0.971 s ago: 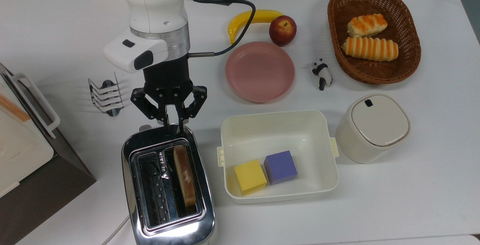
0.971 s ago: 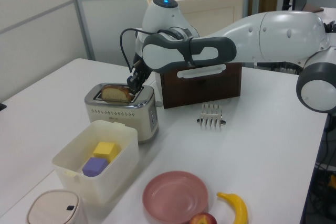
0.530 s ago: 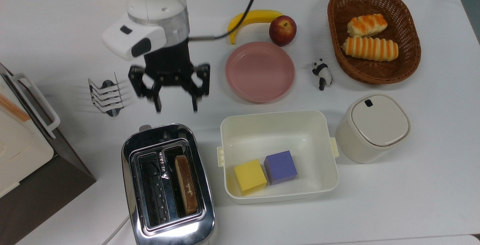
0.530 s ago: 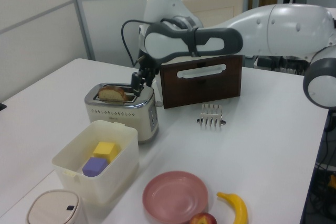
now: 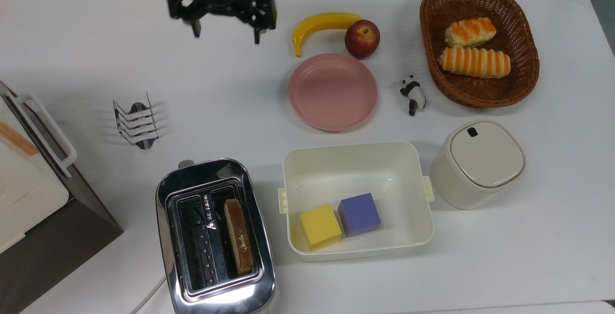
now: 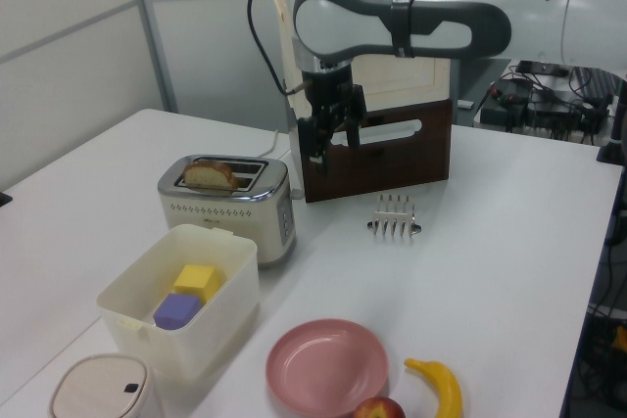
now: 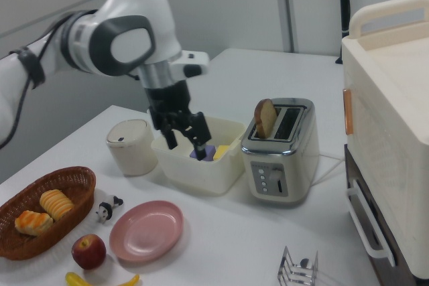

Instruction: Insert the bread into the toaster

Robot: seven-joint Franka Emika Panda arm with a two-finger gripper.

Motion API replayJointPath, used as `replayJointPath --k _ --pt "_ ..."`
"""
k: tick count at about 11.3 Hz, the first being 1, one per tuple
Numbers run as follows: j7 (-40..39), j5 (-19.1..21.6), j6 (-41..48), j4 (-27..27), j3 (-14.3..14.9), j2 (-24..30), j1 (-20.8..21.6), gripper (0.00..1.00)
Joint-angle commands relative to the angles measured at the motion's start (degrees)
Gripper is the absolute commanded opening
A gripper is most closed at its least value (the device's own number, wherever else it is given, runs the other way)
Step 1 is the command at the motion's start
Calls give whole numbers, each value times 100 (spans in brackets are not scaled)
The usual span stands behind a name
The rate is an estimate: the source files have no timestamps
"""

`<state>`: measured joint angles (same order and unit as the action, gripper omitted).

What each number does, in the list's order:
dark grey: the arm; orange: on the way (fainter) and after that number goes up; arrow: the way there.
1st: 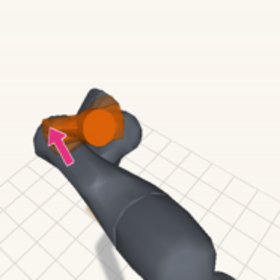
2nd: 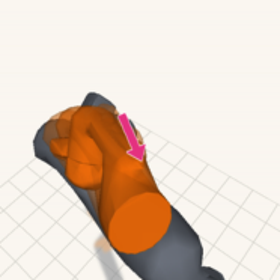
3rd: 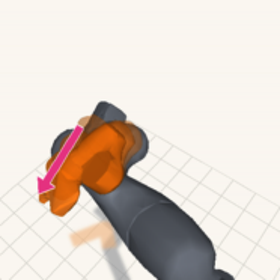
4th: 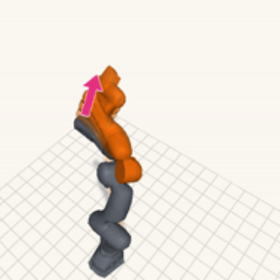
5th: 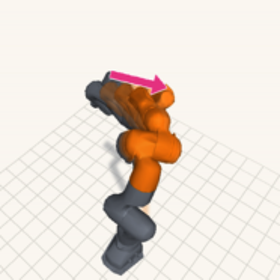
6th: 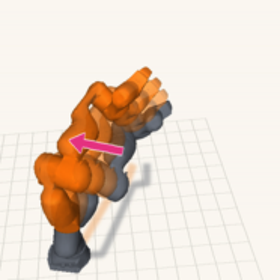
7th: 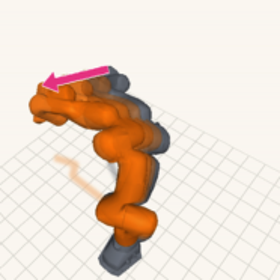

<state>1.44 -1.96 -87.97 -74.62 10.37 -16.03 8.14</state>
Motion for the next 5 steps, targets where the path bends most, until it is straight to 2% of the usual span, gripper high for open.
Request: replayJointPath --k 1,5 --pt "191 -472 350 -413 17 284 495 100" --pt "-168 -429 377 -475 17 504 452 100"
